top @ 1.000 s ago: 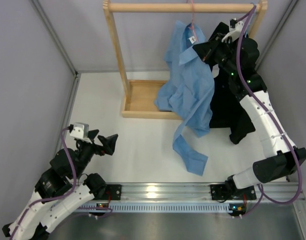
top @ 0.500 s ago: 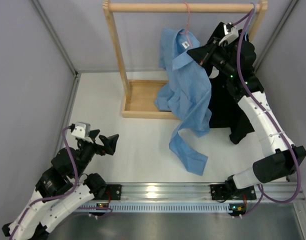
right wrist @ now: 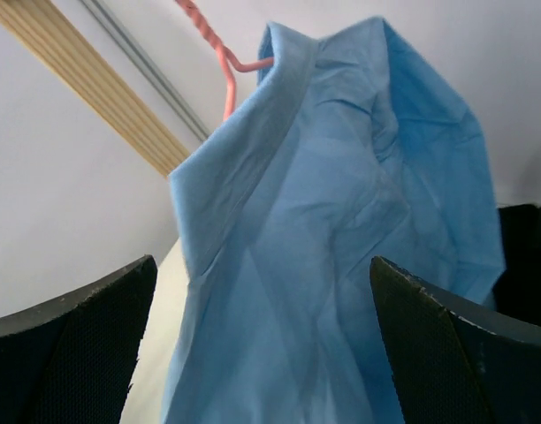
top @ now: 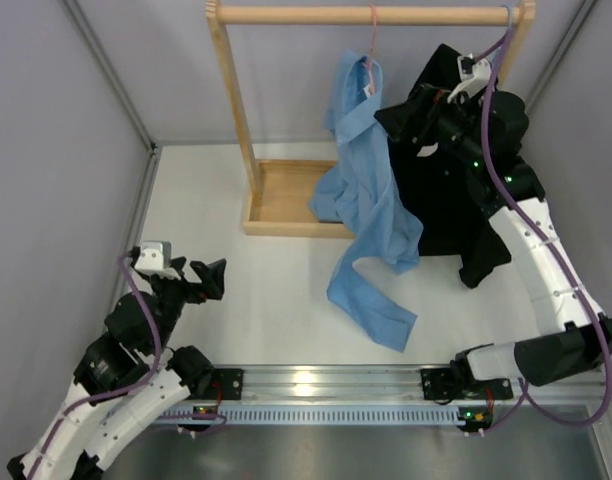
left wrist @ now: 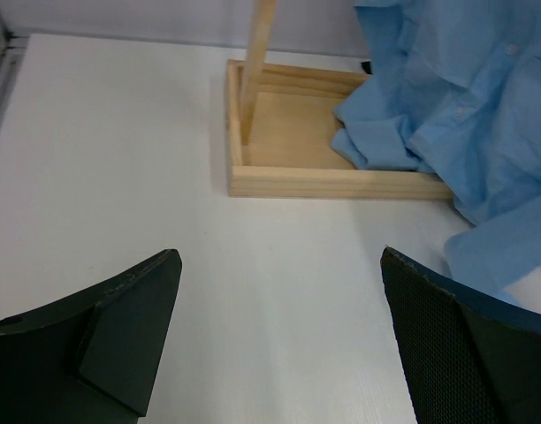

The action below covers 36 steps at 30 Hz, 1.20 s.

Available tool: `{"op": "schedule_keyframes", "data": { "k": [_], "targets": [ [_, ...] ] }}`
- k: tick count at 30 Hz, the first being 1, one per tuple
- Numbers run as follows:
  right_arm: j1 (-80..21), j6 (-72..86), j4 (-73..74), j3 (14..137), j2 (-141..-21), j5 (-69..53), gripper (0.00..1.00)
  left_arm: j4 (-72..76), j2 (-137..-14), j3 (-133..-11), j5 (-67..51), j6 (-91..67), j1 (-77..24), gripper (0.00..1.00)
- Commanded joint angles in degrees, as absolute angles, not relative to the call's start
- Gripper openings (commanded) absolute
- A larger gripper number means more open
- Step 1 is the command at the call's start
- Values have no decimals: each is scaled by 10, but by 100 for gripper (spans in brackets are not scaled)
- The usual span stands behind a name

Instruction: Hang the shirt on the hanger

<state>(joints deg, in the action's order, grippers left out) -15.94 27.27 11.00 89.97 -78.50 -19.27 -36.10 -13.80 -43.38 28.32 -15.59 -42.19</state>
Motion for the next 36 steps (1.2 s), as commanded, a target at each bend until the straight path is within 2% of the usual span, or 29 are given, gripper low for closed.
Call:
{"op": "schedule_keyframes", "data": {
  "k": [1, 7, 13, 16, 23, 29, 36],
  "targets": [
    [-151, 193, 153, 896, -709, -166, 99, -357, -172, -439, 346, -177, -358, 98],
    [-152, 131, 234, 810, -578, -170, 100, -356, -247, -453, 285, -185, -236, 98],
    [-152, 81, 322, 702, -418, -111, 99, -353, -272, -455, 281, -186, -225, 98],
    [-152, 72, 374, 654, -315, -45, 99, -352, -274, -454, 304, -188, -224, 98],
    [-154, 110, 448, 551, -179, 159, 100, -355, -264, -432, 330, -190, -224, 98],
    [-153, 64, 432, 543, -147, 120, 99, -354, -237, -423, 304, -191, -224, 98],
    [-154, 55, 437, 526, -139, 146, 99, -343, -202, -410, 270, -175, -225, 98]
  ]
}}
